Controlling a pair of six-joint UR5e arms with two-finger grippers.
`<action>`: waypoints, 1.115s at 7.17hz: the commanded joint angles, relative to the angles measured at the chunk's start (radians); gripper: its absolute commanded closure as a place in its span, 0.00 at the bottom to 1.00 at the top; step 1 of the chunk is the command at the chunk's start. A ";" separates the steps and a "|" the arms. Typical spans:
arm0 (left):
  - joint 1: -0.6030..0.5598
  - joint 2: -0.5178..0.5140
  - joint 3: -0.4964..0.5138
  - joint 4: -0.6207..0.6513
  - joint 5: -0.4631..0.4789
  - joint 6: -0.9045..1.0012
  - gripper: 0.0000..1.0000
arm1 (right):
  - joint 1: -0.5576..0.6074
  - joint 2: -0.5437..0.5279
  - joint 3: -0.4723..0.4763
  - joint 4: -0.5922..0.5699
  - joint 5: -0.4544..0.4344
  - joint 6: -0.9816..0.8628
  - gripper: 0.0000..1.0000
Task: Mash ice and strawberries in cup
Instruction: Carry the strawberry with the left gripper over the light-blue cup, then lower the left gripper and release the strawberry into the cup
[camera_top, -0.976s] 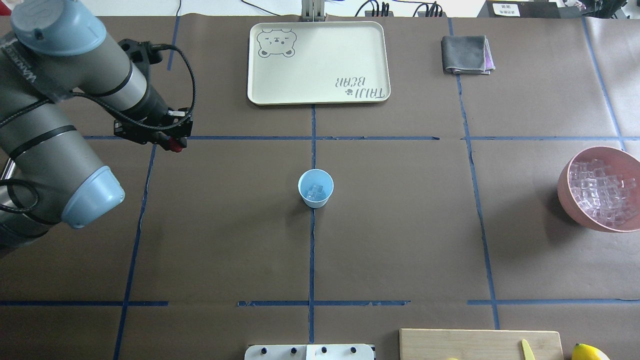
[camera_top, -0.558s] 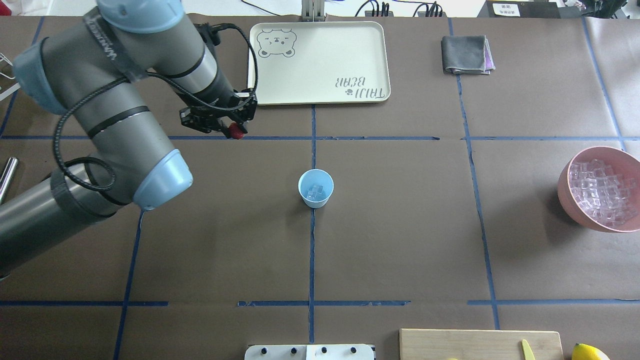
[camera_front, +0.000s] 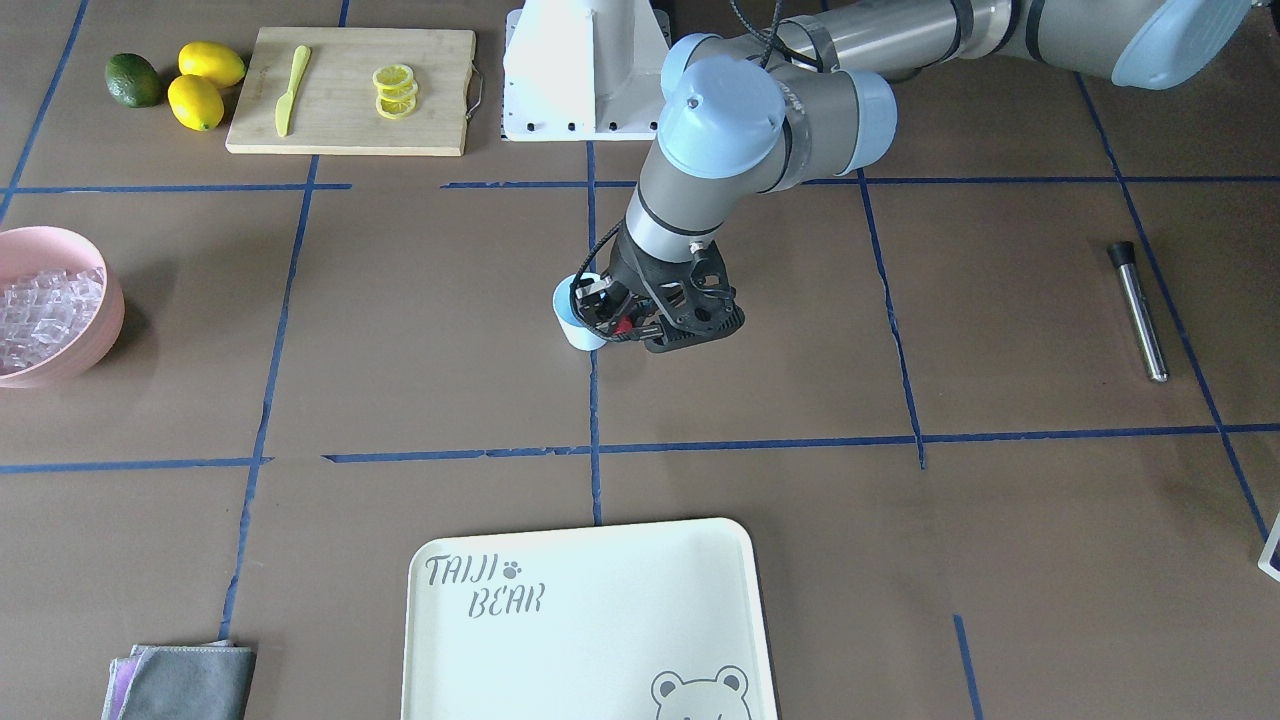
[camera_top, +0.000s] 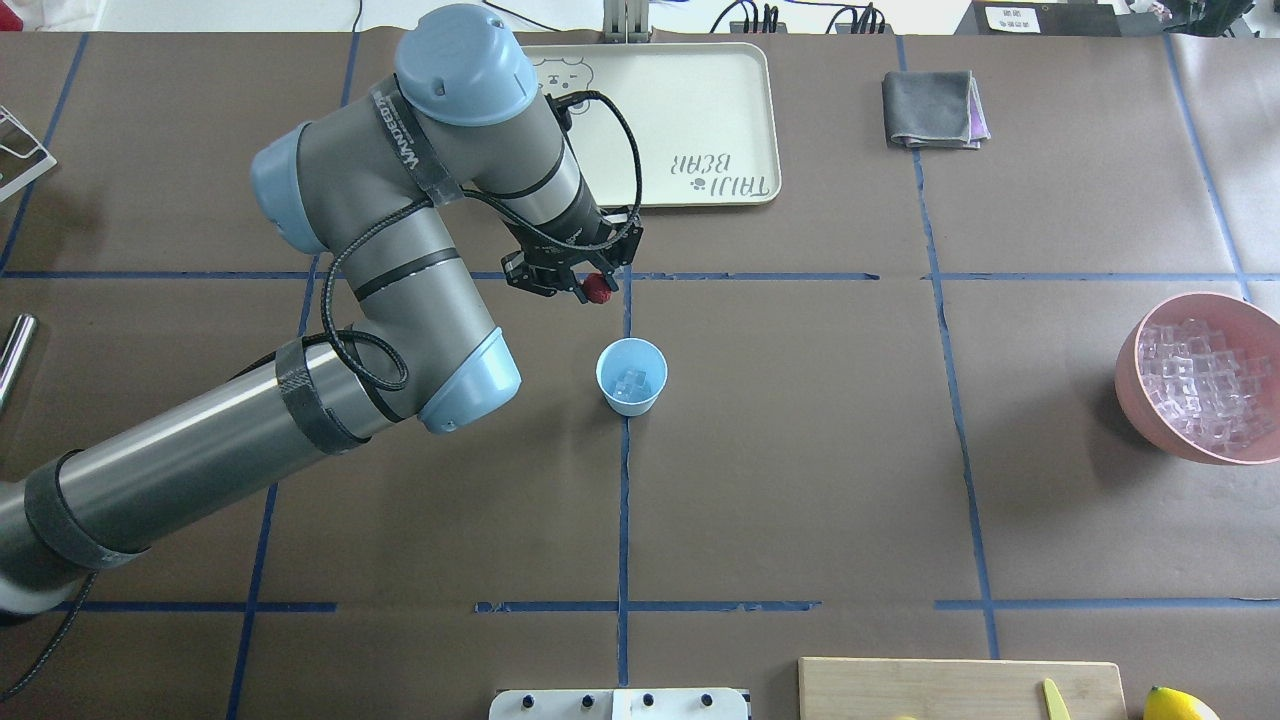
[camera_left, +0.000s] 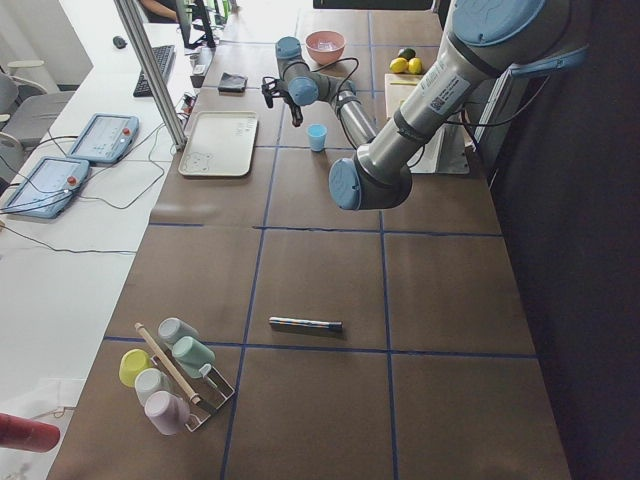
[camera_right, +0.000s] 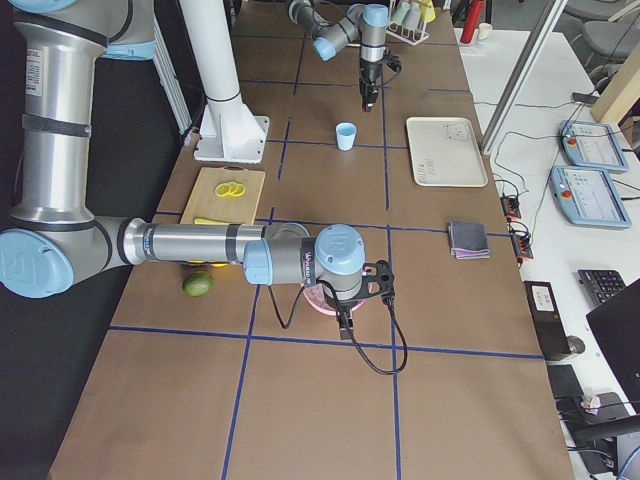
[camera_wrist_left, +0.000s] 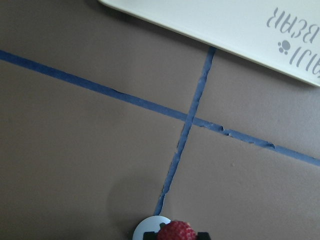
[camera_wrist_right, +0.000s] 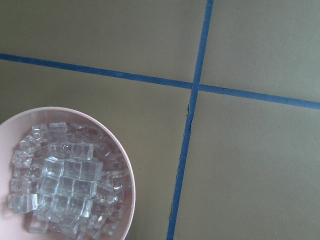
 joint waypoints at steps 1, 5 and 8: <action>0.034 -0.006 0.013 -0.015 0.000 -0.013 1.00 | 0.001 0.000 0.000 -0.001 0.002 0.002 0.01; 0.074 0.005 0.013 -0.017 0.000 -0.032 1.00 | 0.001 0.002 0.001 -0.001 0.002 0.003 0.01; 0.077 0.006 0.008 -0.027 0.000 -0.030 0.68 | 0.001 0.002 0.001 -0.001 0.000 0.005 0.01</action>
